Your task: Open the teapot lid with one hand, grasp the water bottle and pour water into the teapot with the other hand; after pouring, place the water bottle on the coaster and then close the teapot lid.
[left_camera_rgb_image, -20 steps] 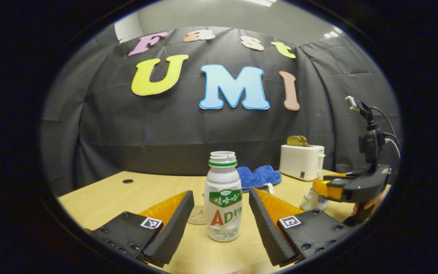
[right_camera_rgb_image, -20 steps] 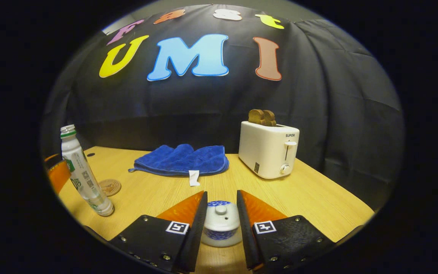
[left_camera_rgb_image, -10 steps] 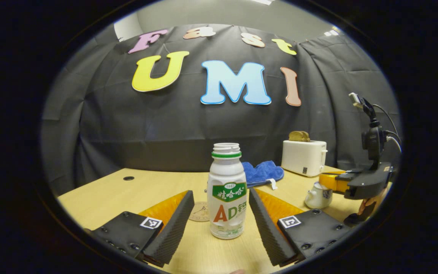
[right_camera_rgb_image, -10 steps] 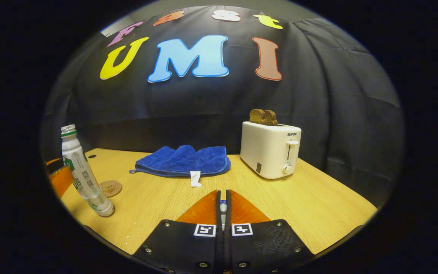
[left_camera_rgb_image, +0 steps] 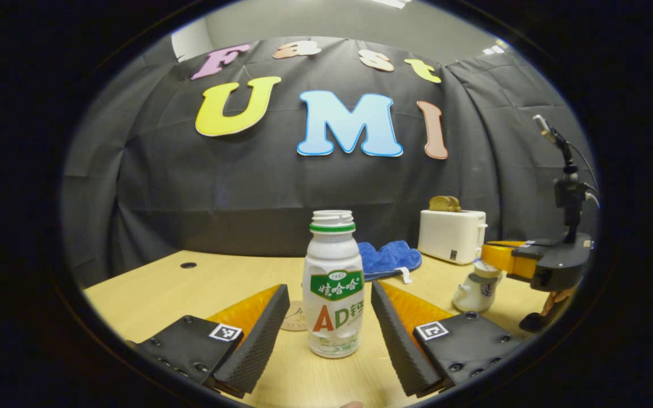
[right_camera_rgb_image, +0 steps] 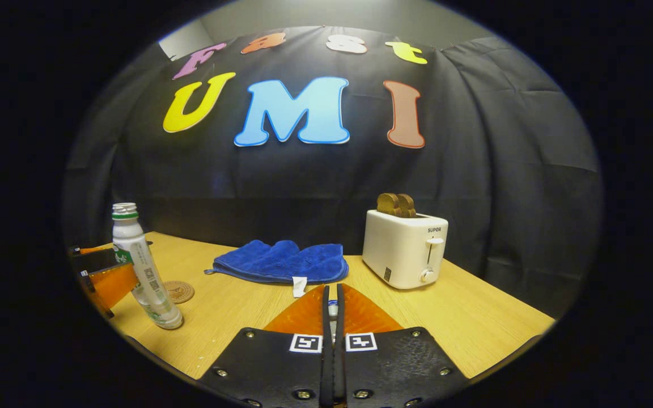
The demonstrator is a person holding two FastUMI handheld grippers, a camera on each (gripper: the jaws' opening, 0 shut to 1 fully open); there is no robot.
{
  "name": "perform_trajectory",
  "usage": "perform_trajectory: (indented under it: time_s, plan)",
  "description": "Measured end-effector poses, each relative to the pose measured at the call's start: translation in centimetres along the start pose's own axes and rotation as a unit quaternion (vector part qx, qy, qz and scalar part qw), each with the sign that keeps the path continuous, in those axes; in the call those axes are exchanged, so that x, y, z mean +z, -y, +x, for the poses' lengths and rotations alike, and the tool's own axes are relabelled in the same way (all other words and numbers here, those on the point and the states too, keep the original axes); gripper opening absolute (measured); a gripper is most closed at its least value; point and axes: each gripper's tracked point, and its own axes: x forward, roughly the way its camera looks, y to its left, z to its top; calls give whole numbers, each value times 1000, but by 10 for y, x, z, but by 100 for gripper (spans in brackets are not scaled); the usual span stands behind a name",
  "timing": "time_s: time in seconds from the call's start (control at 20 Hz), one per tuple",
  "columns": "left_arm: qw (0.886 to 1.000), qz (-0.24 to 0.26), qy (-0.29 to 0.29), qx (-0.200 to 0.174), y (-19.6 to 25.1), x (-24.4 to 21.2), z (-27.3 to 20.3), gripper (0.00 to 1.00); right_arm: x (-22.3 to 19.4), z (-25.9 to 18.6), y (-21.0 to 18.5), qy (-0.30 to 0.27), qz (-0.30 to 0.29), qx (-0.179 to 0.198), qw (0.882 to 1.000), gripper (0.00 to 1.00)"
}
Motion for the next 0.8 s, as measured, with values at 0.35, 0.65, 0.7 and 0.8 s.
perform_trajectory:
  time_s: [0.35, 0.65, 0.7, 0.8]
  plan:
    - [999, -20, -43, 10, -4, -24, 44, 93, 16, -22, -22, 38, -37, 29, 998, 1]
    - [998, -19, -54, -8, 2, -25, 47, 77, 10, -72, -25, 34, -14, 41, 998, 0]
    - [998, -19, -55, -15, 4, -25, 45, 81, 7, -85, -26, 31, -4, 43, 999, 0]
    - [998, -1, -60, -22, 11, -24, 46, 72, 4, -114, -25, 29, 10, 43, 999, 1]
